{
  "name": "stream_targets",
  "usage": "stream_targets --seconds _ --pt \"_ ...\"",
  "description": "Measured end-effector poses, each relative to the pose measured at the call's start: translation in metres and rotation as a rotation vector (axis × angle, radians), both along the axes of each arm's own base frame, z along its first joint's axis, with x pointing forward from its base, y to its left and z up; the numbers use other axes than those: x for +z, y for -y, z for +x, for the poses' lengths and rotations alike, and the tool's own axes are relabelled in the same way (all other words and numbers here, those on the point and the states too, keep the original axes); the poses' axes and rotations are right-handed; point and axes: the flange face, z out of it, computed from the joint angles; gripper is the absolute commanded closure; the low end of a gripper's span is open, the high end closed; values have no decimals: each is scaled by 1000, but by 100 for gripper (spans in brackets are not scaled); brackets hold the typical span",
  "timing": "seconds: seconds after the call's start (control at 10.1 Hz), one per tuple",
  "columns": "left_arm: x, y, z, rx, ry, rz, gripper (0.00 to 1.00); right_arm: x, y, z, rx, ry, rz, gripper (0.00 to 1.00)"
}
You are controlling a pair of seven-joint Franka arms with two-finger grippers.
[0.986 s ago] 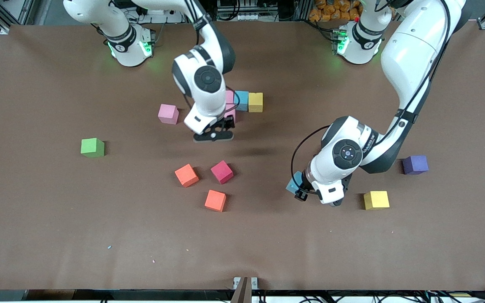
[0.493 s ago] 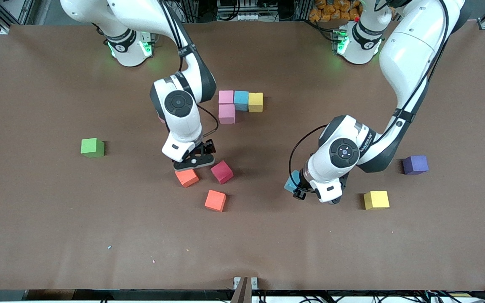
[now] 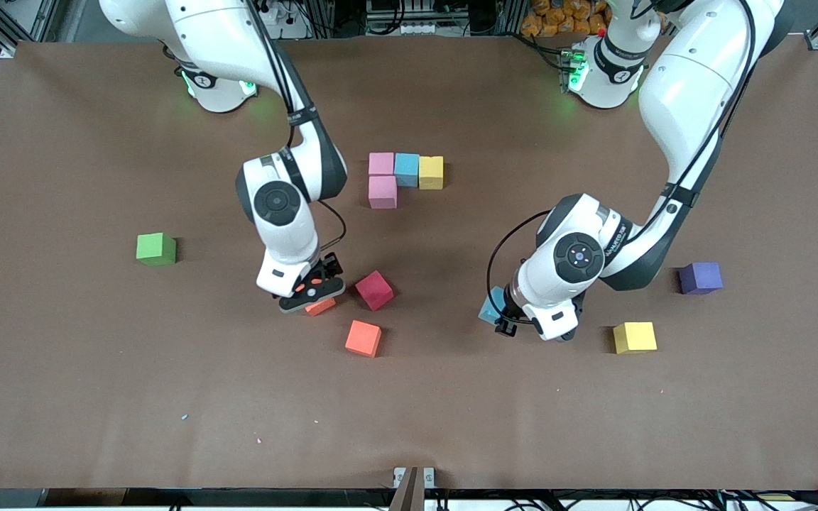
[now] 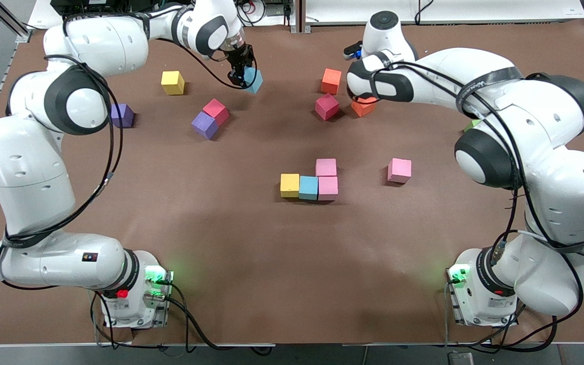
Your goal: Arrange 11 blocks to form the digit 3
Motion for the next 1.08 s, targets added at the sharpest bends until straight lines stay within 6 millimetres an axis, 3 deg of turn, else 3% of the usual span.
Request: stream_targets --seconds 0.39,0.69,1.08 --pt "7 -1 -3 95 -31 23 73 -36 -17 -8 25 -15 47 0" --pt "11 6 -7 202 -46 22 73 -35 4 5 82 -26 46 0" --pt "12 9 -9 305 -61 24 73 -23 -5 7 99 -91 39 0"
